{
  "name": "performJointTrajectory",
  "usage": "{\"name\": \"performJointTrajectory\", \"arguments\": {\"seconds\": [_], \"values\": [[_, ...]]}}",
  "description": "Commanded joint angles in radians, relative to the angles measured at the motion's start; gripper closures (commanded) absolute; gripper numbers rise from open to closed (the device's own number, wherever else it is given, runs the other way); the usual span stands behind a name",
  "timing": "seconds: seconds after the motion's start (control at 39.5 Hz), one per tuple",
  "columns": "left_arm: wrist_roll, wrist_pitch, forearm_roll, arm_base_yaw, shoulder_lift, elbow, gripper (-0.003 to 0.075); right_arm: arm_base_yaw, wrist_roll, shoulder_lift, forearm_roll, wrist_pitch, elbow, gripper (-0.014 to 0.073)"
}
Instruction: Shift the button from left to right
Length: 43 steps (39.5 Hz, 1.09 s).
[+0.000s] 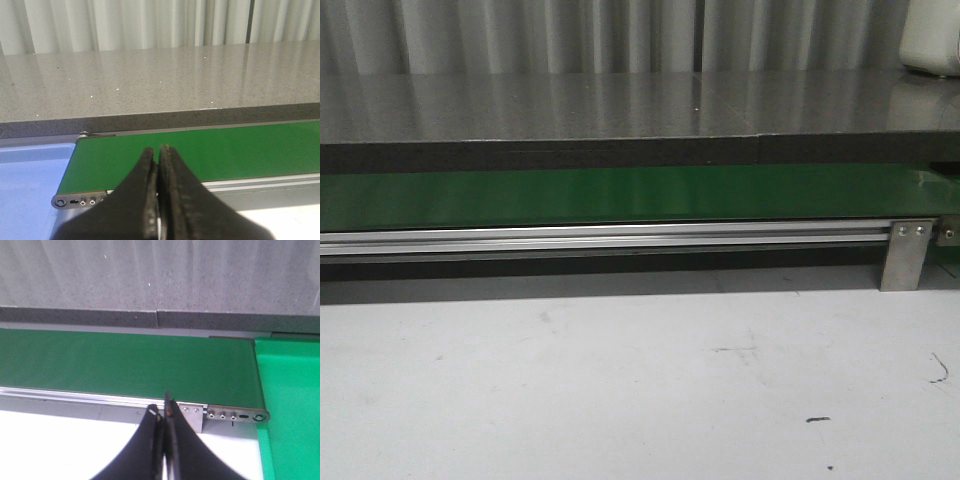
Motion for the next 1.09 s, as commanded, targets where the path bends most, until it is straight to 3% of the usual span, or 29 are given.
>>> {"name": "performJointTrajectory", "arguments": {"seconds": [0.0, 0.25, 1.06], "values": [[-0.007, -0.082, -0.005, -0.008, 0.011, -0.028, 0.0741, 0.0, -0.008, -0.122, 0.0, -0.083, 0.042, 0.0661], [-0.007, -0.082, -0.005, -0.008, 0.011, -0.028, 0.0741, 0.0, -0.008, -0.298, 0.003, -0.099, 0.092, 0.0661], [-0.007, -0.082, -0.005, -0.008, 0.011, -0.028, 0.0741, -0.001, -0.008, -0.3, 0.003, -0.097, 0.092, 0.0661]]}}
